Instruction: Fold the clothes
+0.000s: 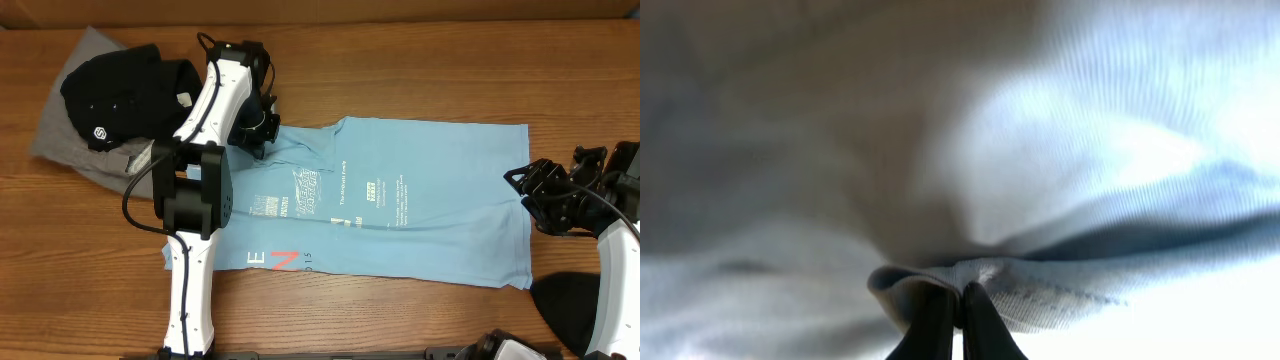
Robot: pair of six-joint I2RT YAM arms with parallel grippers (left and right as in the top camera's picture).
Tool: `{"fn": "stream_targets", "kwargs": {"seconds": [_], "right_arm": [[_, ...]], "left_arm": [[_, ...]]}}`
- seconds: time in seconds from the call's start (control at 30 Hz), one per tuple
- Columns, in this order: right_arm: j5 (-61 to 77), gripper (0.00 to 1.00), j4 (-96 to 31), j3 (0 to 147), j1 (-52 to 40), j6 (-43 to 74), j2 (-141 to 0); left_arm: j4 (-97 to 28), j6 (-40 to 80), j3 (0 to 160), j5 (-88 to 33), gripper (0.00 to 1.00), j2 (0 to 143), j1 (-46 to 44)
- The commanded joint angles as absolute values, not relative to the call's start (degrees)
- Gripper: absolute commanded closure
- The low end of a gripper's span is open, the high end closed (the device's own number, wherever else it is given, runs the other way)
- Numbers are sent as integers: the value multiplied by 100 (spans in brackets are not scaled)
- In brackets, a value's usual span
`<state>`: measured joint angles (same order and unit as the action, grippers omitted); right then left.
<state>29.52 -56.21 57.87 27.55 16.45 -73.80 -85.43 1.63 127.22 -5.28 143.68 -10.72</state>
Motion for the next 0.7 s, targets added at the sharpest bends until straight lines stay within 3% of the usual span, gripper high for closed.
{"fn": "stream_targets", "kwargs": {"seconds": [0.0,0.23,0.53,0.67], "right_arm": [[2895,34,-5596,5927,2733,1601,-7330],[2895,34,-5588,5927,2733,1601,-7330],[2893,34,-5575,5927,2733,1601,-7330],[2893,34,-5561,5927,2733,1601,-7330]], "left_arm": [[-8823,281,13260,-709,96,14234,-1009],[-9655,281,13898,-731,96,14234,-1068],[-9684,281,13885,-1096,91,14234,-1280],[-9686,281,13878,-1208,96,14234,-1450]]}}
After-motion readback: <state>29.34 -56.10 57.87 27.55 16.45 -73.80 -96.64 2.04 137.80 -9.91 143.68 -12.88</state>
